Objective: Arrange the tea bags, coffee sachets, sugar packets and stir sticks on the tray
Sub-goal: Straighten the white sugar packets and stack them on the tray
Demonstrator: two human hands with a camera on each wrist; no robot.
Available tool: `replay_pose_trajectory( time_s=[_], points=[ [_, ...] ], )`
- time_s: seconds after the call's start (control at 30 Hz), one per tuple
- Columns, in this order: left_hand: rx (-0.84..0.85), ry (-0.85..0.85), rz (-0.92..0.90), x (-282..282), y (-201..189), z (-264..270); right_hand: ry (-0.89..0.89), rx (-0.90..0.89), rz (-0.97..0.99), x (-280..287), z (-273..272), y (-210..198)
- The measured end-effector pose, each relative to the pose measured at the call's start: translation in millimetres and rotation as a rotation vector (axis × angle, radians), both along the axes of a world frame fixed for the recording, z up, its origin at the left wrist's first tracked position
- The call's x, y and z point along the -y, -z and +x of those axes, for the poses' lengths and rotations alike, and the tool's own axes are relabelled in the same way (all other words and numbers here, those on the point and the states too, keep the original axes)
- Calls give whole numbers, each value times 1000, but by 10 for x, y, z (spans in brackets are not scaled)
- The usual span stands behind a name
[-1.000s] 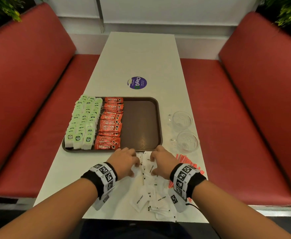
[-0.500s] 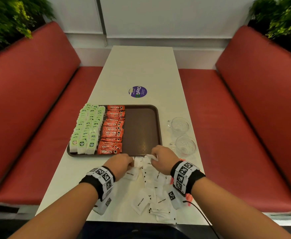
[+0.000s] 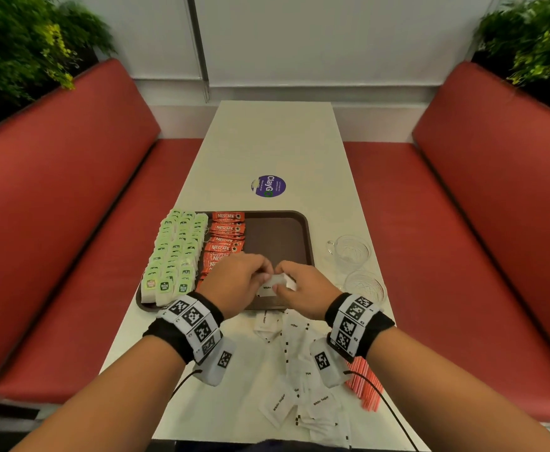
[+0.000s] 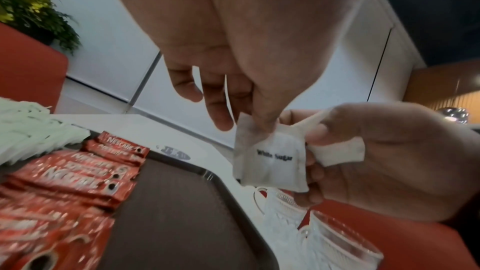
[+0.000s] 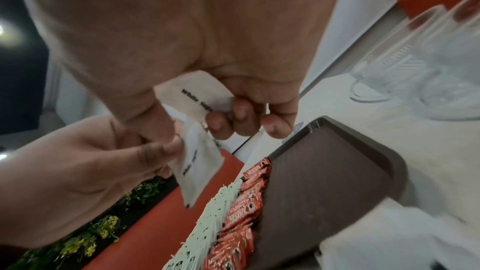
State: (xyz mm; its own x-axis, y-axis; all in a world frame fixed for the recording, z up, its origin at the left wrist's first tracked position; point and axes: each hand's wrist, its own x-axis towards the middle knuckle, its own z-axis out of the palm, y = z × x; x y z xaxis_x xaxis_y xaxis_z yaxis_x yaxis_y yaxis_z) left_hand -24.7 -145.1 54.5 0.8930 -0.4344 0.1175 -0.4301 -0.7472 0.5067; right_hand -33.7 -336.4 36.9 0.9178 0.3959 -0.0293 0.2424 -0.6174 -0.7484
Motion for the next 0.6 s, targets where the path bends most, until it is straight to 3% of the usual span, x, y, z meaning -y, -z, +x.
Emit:
replay_pose_trajectory(
  time_s=[0.2, 0.3, 0.43, 0.6],
  points=[
    [-59, -92, -198, -133, -69, 18, 80, 62, 88, -19, 116, -106],
    [-130, -113, -209, -174, -69, -7, 82, 43, 116, -27, 160, -146],
    [-98, -145, -212, -214, -83, 65, 76, 19, 88, -61, 264, -199],
    [-140, -281, -193, -280, 37, 435, 215, -108, 245, -68, 413, -230]
  ],
)
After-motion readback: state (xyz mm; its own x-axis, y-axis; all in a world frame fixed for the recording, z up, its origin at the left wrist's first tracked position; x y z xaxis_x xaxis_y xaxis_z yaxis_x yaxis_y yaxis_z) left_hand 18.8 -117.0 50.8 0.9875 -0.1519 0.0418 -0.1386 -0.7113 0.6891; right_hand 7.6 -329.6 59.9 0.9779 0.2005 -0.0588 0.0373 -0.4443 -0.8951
